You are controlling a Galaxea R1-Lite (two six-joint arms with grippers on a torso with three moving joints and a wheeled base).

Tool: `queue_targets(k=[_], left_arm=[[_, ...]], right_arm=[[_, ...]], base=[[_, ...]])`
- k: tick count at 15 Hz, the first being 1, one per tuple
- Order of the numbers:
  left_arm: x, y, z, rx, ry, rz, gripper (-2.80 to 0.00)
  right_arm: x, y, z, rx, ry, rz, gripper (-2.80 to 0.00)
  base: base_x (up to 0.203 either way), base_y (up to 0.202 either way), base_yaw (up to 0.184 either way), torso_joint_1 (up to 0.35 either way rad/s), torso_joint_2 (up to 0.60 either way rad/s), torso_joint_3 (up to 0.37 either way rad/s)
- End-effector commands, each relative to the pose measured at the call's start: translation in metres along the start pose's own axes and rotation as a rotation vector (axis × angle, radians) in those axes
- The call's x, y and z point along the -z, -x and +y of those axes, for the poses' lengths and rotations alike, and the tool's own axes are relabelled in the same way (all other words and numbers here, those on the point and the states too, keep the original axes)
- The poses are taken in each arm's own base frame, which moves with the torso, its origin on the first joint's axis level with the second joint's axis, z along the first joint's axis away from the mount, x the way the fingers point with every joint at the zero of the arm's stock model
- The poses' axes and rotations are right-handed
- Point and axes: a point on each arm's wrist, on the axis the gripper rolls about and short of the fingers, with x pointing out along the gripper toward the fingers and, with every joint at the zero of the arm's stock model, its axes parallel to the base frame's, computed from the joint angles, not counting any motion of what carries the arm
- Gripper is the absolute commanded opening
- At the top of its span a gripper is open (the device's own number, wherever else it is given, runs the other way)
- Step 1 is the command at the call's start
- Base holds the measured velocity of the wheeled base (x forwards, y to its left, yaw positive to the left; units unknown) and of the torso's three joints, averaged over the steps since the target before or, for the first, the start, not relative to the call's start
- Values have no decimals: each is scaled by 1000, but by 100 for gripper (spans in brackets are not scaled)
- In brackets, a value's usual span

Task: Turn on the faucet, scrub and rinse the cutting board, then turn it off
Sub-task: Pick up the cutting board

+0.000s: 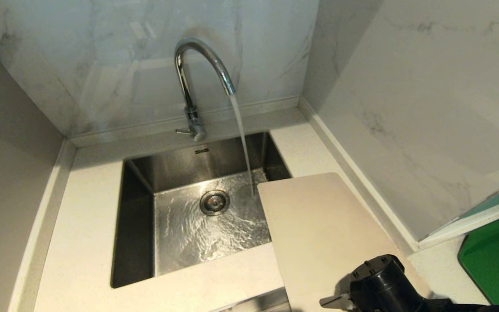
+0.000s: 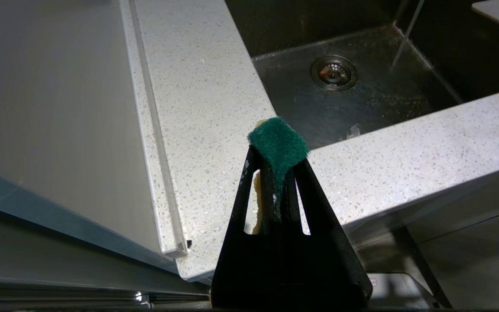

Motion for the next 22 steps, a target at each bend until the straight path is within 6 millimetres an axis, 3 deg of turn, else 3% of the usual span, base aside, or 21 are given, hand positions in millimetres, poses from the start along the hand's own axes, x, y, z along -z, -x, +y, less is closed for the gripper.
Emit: queue_targets(k=[1, 12, 17, 22], left_arm=[[0, 0, 0, -1, 1, 2, -280], [0, 0, 0, -1, 1, 3, -280], [0, 0, 0, -1, 1, 3, -280], [0, 0, 0, -1, 1, 3, -280]], right_arm=[[7, 13, -6, 65, 10, -8, -280], [25, 58, -13, 272, 194, 2, -280], [33, 67, -5, 300, 203, -2, -280], [35, 75, -10, 349, 201, -7, -280]], base=[[0, 0, 0, 0, 0, 0], [0, 0, 0, 0, 0, 0], [0, 0, 0, 0, 0, 0], [0, 0, 0, 0, 0, 0]])
